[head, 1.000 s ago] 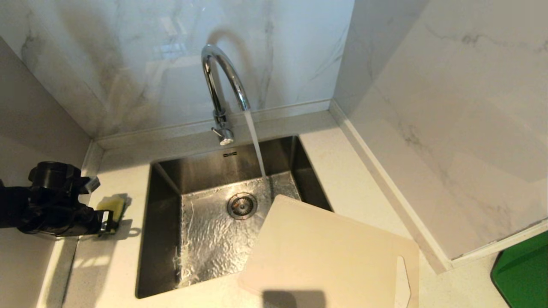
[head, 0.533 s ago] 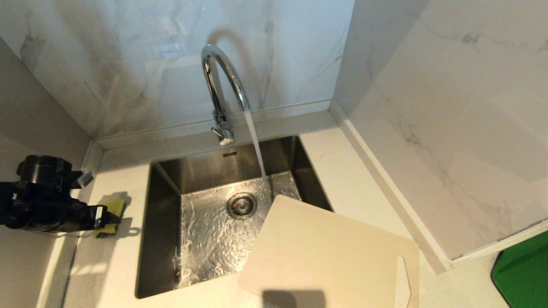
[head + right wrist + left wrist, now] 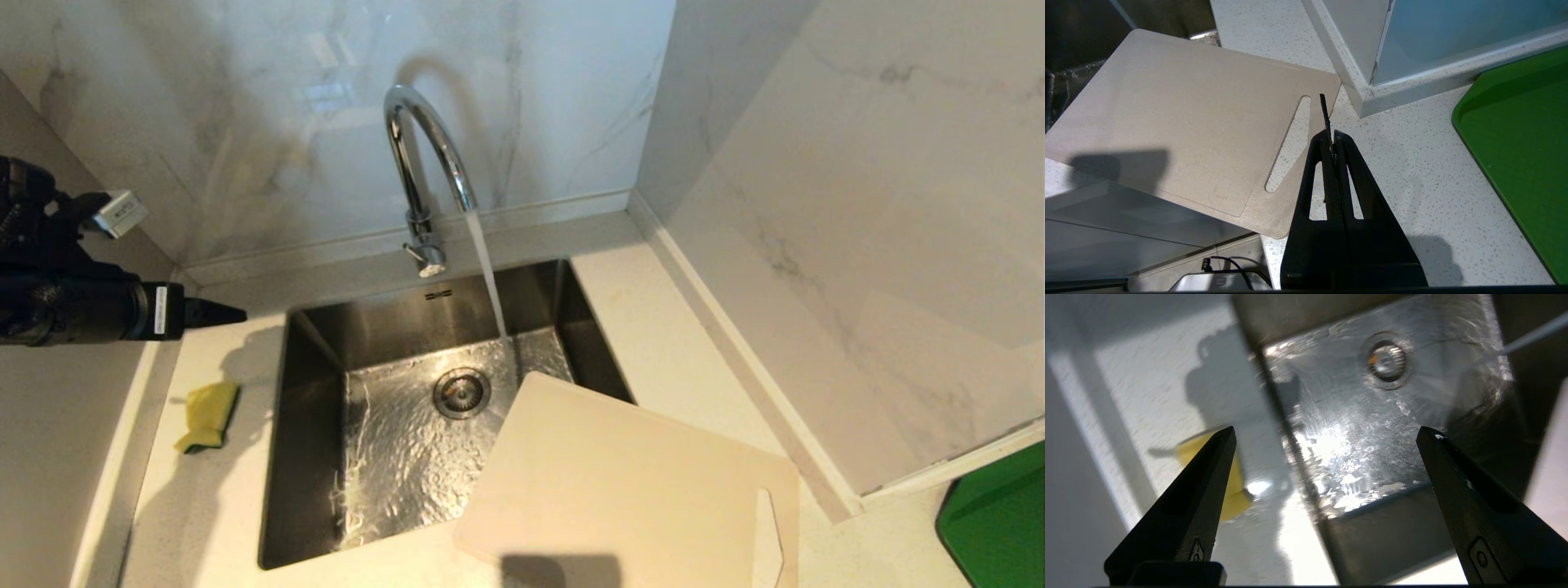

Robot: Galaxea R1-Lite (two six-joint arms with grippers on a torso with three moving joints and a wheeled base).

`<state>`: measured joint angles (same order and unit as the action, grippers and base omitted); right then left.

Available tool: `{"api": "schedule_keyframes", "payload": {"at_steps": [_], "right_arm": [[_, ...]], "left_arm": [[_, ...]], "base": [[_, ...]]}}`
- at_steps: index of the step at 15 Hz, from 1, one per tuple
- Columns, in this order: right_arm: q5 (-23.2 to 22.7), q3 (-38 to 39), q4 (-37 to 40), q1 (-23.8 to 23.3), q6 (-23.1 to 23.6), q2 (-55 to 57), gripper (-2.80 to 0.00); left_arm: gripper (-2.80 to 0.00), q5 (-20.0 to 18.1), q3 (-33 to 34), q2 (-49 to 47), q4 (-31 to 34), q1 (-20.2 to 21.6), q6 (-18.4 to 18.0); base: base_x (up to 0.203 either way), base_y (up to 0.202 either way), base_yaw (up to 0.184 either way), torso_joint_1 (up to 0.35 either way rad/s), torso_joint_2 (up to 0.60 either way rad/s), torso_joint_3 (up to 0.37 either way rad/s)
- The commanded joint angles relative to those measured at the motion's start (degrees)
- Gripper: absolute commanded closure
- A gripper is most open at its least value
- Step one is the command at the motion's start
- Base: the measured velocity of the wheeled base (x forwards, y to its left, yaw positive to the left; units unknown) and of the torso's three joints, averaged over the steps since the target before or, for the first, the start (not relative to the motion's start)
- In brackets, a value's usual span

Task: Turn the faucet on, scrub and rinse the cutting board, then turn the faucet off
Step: Turn off the tap

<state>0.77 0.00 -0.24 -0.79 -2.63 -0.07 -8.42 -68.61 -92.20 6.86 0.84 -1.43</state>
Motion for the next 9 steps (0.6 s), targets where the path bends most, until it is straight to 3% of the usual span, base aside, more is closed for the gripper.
{"api": "schedule_keyframes", "payload": {"at_steps": [1, 4, 5, 9], "right_arm": [[0.0, 0.0, 0.0, 0.0, 0.0, 0.0, 0.00], [0.0, 0.0, 0.0, 0.0, 0.0, 0.0, 0.00], [0.0, 0.0, 0.0, 0.0, 0.0, 0.0, 0.00], [0.0, 0.0, 0.0, 0.0, 0.0, 0.0, 0.00]], "left_arm": [[-2.80, -0.2, -3.5, 1.0, 1.3, -4.3, 0.1], [-2.80, -0.2, -6.7, -3.7, 1.3, -8.8, 0.1], [0.00, -0.2, -7.9, -5.6, 1.2, -10.1, 0.0], [0.00, -0.4, -14.3, -11.8, 1.3, -14.5, 1.0]], "base": [[0.000, 0.000, 0.000, 0.000, 0.00, 0.000], [0.000, 0.000, 0.000, 0.000, 0.00, 0.000], [0.000, 0.000, 0.000, 0.000, 0.00, 0.000], [0.000, 0.000, 0.000, 0.000, 0.00, 0.000]]}}
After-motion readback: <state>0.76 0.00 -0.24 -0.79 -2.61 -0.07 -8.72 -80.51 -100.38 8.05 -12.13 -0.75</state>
